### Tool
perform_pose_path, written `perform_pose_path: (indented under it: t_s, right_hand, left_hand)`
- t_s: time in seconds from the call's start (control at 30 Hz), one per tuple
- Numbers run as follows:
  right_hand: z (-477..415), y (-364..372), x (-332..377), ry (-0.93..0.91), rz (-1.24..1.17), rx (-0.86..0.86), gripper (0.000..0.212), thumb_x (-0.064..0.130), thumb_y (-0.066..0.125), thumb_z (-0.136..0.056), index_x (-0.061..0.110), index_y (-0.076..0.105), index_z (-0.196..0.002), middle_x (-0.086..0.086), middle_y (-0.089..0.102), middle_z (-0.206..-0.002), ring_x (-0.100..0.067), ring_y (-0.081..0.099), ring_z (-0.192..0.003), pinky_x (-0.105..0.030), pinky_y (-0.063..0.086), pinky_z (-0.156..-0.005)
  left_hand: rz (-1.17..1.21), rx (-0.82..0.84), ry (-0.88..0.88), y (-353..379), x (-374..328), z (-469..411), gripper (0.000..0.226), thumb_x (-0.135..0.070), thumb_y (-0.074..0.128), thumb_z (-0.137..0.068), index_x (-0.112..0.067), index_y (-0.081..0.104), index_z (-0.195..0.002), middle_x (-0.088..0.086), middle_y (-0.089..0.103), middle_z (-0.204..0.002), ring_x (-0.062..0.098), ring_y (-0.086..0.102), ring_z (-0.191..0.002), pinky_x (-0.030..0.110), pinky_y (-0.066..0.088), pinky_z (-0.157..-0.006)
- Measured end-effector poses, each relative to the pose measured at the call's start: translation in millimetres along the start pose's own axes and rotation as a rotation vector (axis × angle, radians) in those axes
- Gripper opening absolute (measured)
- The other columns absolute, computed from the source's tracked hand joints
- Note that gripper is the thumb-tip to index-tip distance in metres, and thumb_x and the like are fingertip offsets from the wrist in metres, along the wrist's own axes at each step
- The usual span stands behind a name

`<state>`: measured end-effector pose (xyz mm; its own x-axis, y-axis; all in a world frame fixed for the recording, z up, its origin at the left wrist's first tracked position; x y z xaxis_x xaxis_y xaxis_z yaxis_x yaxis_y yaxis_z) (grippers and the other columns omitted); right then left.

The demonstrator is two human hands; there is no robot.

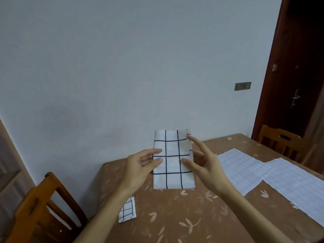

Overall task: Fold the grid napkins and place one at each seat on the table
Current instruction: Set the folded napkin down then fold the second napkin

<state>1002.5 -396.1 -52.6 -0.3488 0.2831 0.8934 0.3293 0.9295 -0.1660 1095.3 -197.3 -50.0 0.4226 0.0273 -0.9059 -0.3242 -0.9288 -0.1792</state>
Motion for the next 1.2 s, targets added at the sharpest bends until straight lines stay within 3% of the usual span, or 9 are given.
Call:
perform_pose_path:
  t_s: [0.27,0.4,0.47,0.63,0.73,0.83,0.97,1.07,1.2]
  right_hand:
    - [-1.1,-3.0,-8.4,0.07,0.138,0.019,0.057,0.013,0.087,-0.074,0.031,0.066,-0.123,0.005,0.075,-0.107,-0.009,0.073,-0.089,-0.024,0.06,-0.078]
    - [-3.2,-6.7,-11.3,0.005,0.255,-0.076,0.034,0.017,0.086,-0.075,0.03,0.073,-0.103,0.005,0.075,-0.087,-0.006,0.069,-0.077,-0.014,0.052,-0.071]
    - [-3.7,-7.4,-13.8,-0.028,0.34,-0.104,0.019,0.022,0.084,-0.077,0.031,0.073,-0.09,0.007,0.073,-0.083,-0.006,0.066,-0.075,-0.013,0.05,-0.068]
    - [-4.0,-4.8,-23.1,-0.108,0.455,-0.114,0.015,0.025,0.081,-0.081,0.032,0.068,-0.077,0.009,0.059,-0.097,-0.008,0.061,-0.086,-0.014,0.046,-0.073]
    - [-2.8,-1.8,-18.1,-0.144,0.439,-0.082,0.02,0.023,0.078,-0.084,0.034,0.062,-0.076,0.015,0.064,-0.108,-0.002,0.061,-0.101,-0.01,0.043,-0.08]
    - [-2.1,-1.7,-13.4,-0.149,0.394,-0.033,0.013,0.023,0.072,-0.089,0.023,0.061,-0.082,0.009,0.065,-0.082,-0.009,0.061,-0.079,-0.022,0.046,-0.071]
    - [-0.9,2.2,-9.8,-0.173,0.372,-0.008,0.018,0.027,0.068,-0.093,0.024,0.055,-0.081,0.003,0.06,-0.073,-0.017,0.056,-0.068,-0.03,0.047,-0.059]
    - [-1.5,3.3,-3.1,-0.198,0.365,-0.023,0.012,0.03,0.067,-0.093,0.023,0.061,-0.086,0.012,0.064,-0.073,-0.008,0.058,-0.064,-0.018,0.043,-0.055]
    - [-4.9,0.6,1.8,-0.114,0.323,-0.031,0.022,0.033,0.07,-0.091,0.031,0.056,-0.075,0.022,0.059,-0.063,-0.001,0.054,-0.057,-0.013,0.038,-0.053]
  left_hand:
    - [0.045,-0.016,-0.024,-1.6,1.7,3.1,0.03,-0.001,0.082,-0.077,-0.017,0.078,-0.102,-0.014,0.079,-0.086,-0.002,0.071,-0.079,0.011,0.053,-0.072]
    - [0.041,-0.003,-0.032,-5.1,1.2,2.9,0.034,0.003,0.083,-0.074,-0.019,0.078,-0.099,-0.002,0.079,-0.08,0.008,0.073,-0.075,0.017,0.057,-0.073]
    - [-0.041,-0.004,-0.012,-5.3,-1.1,2.8,0.031,0.0,0.083,-0.076,-0.019,0.079,-0.1,0.0,0.08,-0.084,0.013,0.075,-0.081,0.021,0.059,-0.08]
    - [-0.411,-0.019,0.111,2.0,-2.3,6.8,0.02,-0.013,0.081,-0.082,-0.028,0.076,-0.095,-0.009,0.067,-0.099,-0.002,0.062,-0.092,0.002,0.041,-0.073]
    - [-0.497,0.042,0.149,5.6,10.9,3.3,0.018,-0.019,0.081,-0.08,-0.035,0.074,-0.086,-0.016,0.057,-0.109,-0.005,0.058,-0.102,0.013,0.043,-0.085]
    - [-0.519,0.102,0.17,9.1,16.4,1.2,0.014,-0.029,0.083,-0.079,-0.033,0.07,-0.082,-0.023,0.06,-0.115,-0.005,0.058,-0.11,0.021,0.045,-0.093]
    - [-0.309,0.315,0.058,23.6,6.2,8.4,0.009,-0.032,0.073,-0.091,-0.025,0.068,-0.093,-0.007,0.072,-0.094,0.01,0.07,-0.09,0.039,0.059,-0.078]
    - [-0.197,0.291,0.035,32.6,1.1,9.4,0.007,-0.024,0.067,-0.095,-0.018,0.068,-0.096,0.006,0.074,-0.089,0.028,0.071,-0.084,0.052,0.054,-0.075]
    - [-0.119,0.228,0.032,34.1,-1.2,8.1,0.004,-0.024,0.067,-0.095,-0.02,0.069,-0.097,0.005,0.074,-0.089,0.024,0.073,-0.083,0.059,0.057,-0.071]
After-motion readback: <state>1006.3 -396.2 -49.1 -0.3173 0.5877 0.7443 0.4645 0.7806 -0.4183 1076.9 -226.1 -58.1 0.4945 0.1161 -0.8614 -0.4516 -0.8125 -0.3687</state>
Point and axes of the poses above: each hand's wrist, its own z-axis away from the middle knuckle, its own y-axis out of the palm, x = y × z, the point moved 2 cm from there along -z, towards the middle knuckle
